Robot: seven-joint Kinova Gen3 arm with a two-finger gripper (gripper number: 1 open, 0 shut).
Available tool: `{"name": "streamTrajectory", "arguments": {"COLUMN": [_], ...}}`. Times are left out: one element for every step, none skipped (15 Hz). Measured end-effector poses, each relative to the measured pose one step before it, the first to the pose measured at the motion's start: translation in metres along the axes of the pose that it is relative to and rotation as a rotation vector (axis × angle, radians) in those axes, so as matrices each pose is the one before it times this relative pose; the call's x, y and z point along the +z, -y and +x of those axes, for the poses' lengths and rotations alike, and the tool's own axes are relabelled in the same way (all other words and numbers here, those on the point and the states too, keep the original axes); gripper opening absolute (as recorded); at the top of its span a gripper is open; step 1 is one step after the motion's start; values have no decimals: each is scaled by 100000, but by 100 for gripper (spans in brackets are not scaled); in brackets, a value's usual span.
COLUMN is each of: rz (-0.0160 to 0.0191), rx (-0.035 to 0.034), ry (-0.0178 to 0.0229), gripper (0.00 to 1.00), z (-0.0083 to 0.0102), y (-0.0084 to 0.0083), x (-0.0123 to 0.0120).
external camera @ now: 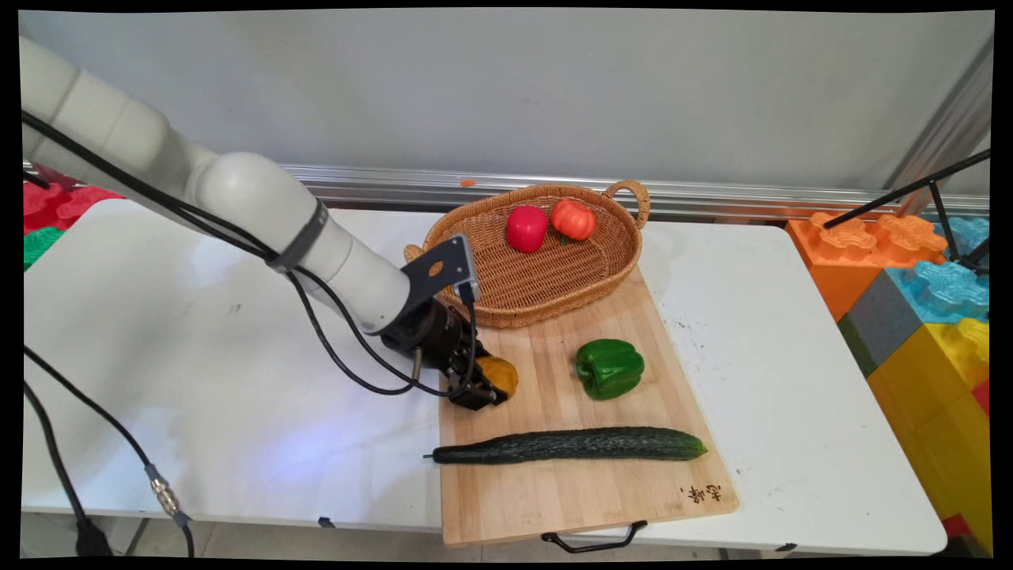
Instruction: Place the picked object in the vegetable basket
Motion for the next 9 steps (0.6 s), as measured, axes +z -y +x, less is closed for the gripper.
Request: {"name": "streamTrajectory", "arguments": {"rz": [536,1076,1268,1138,1576,1300,1640,1758,1715], "rx": [-654,-600,-850,-838,-1356,-997,-1141,-999,-592], "ry": [-265,-802,-1255,-1205,-1671,-1323,-1466,-1519,-1373], "gripper": [0,0,0,0,0,0,0,0,0], "z": [398,756,987,951,1435,1196,1374,1370,1139], "y": [-125,-187,-227,-162,-160,-30,49,163,273], "x": [-635,-888,-948,-727,-789,-462,-408,-288,-151]}}
